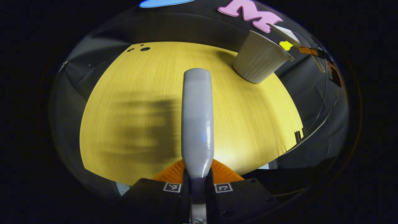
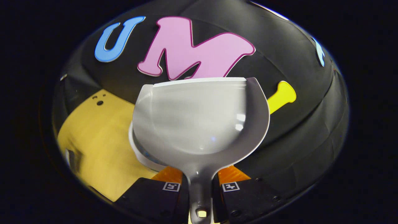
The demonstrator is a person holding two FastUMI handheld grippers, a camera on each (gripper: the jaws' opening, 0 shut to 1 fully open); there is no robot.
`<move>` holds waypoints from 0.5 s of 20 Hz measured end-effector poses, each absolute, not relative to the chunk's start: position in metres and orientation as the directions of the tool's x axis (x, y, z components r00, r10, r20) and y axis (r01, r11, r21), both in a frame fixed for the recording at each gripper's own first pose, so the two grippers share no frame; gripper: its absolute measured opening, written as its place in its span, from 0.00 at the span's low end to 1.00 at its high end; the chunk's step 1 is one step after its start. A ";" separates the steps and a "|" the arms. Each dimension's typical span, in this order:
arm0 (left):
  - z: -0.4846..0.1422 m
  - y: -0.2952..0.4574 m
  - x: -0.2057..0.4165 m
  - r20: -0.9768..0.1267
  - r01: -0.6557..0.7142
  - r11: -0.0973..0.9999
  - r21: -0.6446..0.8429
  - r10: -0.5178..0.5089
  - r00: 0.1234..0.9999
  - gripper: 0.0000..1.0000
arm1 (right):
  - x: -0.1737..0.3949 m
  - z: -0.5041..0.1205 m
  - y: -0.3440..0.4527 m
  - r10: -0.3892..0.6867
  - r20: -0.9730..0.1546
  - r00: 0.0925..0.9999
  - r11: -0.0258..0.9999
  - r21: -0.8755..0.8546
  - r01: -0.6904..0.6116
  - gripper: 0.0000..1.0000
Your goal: Pick up the small broom and dustpan from the desktop, sweep the trash into the dustpan with the broom, and then empty the trash into the garbage bin.
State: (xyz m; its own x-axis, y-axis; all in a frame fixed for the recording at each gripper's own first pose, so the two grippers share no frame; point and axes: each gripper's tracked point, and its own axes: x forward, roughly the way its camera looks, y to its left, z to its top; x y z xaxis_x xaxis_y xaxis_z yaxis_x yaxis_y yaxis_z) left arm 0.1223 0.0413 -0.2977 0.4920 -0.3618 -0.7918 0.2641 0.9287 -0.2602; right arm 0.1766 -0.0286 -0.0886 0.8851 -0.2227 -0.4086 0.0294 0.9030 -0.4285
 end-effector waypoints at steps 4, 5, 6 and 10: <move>-0.300 0.041 0.121 -0.787 0.249 0.931 -0.266 -0.359 0.502 0.24 | 0.149 -0.074 0.010 -0.079 -0.434 0.898 0.973 -0.231 -0.027 0.34; -0.302 0.041 0.121 -0.788 0.242 0.932 -0.269 -0.358 0.502 0.25 | 0.141 -0.074 0.022 -0.043 -0.444 0.895 0.981 -0.186 -0.046 0.34; -0.304 0.040 0.121 -0.788 0.234 0.933 -0.272 -0.356 0.502 0.25 | 0.132 -0.077 0.032 -0.014 -0.454 0.891 0.987 -0.150 -0.060 0.34; -0.308 0.040 0.125 -0.790 0.223 0.938 -0.266 -0.345 0.507 0.25 | 0.085 -0.105 0.075 0.069 -0.505 0.860 0.992 -0.055 -0.111 0.34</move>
